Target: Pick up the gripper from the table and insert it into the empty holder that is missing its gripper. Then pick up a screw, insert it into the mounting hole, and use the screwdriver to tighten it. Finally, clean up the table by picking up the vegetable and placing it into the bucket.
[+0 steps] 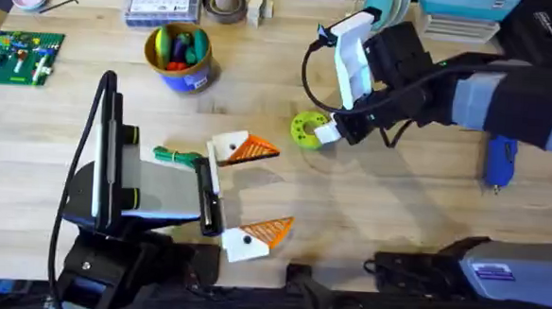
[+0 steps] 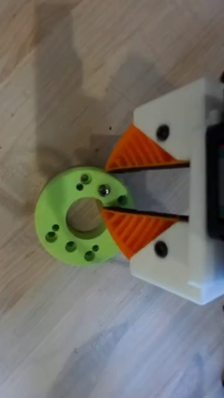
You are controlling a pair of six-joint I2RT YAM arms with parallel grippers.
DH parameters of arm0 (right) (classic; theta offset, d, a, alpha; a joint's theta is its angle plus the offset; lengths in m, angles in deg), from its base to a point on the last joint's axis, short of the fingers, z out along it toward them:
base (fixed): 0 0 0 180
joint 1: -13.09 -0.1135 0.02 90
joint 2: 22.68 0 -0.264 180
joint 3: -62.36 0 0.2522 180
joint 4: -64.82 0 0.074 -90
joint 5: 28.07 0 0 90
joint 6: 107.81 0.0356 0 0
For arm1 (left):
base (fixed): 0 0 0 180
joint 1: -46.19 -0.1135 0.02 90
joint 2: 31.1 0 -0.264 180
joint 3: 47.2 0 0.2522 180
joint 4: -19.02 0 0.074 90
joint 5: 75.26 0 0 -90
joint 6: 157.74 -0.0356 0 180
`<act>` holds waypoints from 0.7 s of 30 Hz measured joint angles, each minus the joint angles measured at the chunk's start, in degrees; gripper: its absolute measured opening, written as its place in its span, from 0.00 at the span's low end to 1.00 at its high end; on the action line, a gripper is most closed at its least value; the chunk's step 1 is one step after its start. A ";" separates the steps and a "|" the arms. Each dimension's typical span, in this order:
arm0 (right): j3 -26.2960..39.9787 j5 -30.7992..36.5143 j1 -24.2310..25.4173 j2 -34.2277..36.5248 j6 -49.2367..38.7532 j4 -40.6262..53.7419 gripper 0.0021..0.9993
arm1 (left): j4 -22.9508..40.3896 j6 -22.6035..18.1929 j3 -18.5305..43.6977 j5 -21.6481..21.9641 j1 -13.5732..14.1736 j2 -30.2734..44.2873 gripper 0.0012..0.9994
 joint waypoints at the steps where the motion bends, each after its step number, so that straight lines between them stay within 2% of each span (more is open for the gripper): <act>1: 0.00 0.00 -0.02 0.00 0.01 -0.12 0.37 | 0.00 0.00 0.00 0.00 0.00 0.01 0.99; 21: 1.75 0.04 -0.06 0.22 2.12 -0.46 0.38 | 0.00 0.00 0.00 0.00 0.00 0.01 0.99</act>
